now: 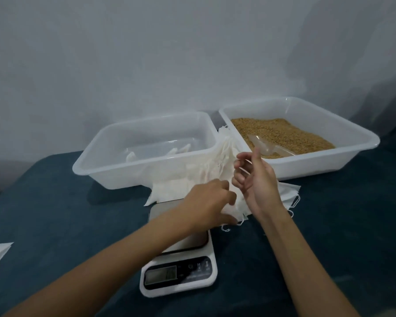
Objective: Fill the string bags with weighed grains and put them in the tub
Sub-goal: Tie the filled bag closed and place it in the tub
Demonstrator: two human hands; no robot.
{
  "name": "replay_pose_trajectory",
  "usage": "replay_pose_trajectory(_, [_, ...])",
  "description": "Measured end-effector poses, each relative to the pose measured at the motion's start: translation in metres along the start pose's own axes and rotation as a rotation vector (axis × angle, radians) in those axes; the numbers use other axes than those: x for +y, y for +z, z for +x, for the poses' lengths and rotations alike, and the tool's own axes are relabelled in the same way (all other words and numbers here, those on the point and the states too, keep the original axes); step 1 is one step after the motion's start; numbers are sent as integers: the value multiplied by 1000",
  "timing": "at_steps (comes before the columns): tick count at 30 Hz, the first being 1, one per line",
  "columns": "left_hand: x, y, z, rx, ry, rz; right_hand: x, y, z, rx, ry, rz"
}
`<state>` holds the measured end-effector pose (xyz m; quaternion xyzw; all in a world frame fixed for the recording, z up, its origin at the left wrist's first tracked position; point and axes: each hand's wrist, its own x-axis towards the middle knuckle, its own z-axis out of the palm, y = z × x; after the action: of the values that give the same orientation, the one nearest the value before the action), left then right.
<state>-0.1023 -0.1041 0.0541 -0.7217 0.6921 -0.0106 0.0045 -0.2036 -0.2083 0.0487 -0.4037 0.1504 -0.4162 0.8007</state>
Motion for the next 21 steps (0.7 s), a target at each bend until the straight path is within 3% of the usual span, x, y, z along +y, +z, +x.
replay_pose_trajectory(6, [-6, 0, 2, -83, 55, 174, 3, -1, 3, 2, 5, 13])
replay_pose_trajectory(11, [-2, 0, 4, -23, 44, 327, 3, -2, 3, 3, 1, 5])
replay_pose_trajectory(21, [-21, -2, 0, 105, 64, 269, 3, -2, 3, 7, -2, -3])
